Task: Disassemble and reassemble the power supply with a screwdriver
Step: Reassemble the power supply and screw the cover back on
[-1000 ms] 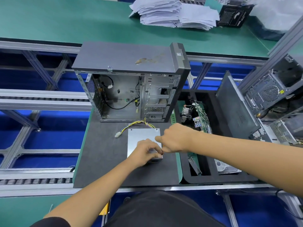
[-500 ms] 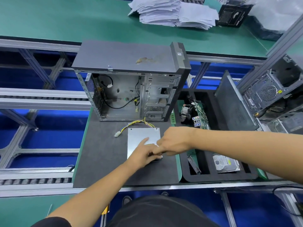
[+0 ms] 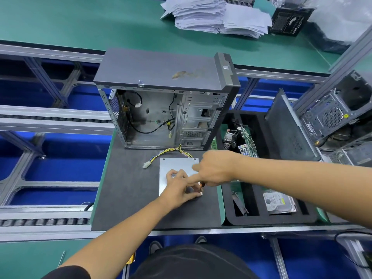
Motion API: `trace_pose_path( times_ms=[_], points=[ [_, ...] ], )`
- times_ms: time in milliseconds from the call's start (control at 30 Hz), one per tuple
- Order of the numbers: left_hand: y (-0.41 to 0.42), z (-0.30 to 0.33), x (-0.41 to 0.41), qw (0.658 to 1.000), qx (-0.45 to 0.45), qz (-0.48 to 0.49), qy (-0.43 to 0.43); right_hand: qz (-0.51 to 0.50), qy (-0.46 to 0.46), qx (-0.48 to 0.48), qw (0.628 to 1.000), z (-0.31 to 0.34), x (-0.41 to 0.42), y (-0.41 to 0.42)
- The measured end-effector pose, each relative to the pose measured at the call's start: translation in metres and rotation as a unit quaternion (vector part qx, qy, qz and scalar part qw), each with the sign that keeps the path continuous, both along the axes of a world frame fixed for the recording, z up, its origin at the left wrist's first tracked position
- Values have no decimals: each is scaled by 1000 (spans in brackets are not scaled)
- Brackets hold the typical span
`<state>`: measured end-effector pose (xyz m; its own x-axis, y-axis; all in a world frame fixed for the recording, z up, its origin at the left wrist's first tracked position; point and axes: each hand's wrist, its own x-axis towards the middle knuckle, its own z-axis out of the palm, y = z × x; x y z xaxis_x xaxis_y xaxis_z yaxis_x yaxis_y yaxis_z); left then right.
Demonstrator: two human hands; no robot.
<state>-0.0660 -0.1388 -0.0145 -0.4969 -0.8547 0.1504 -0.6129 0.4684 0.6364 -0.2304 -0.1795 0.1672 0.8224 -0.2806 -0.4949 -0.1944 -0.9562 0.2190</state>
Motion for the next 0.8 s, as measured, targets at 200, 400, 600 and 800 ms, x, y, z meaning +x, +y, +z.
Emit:
trace_pose_path(
  times_ms=[200,400,600,800],
  points=[
    [1,-3,-2,1000,4,5,9,-127,-54,62,989,-15,-16,8],
    [1,0,-1,1000,16,6,18,-292,-79,43,952,-26,3,20],
    [-2,23,29,997,44,32,60,-262,-145,7,954,-7,49,4],
    [8,25,109,981,142,83,105,-300,-186,78,932,-3,88,-7]
  ],
)
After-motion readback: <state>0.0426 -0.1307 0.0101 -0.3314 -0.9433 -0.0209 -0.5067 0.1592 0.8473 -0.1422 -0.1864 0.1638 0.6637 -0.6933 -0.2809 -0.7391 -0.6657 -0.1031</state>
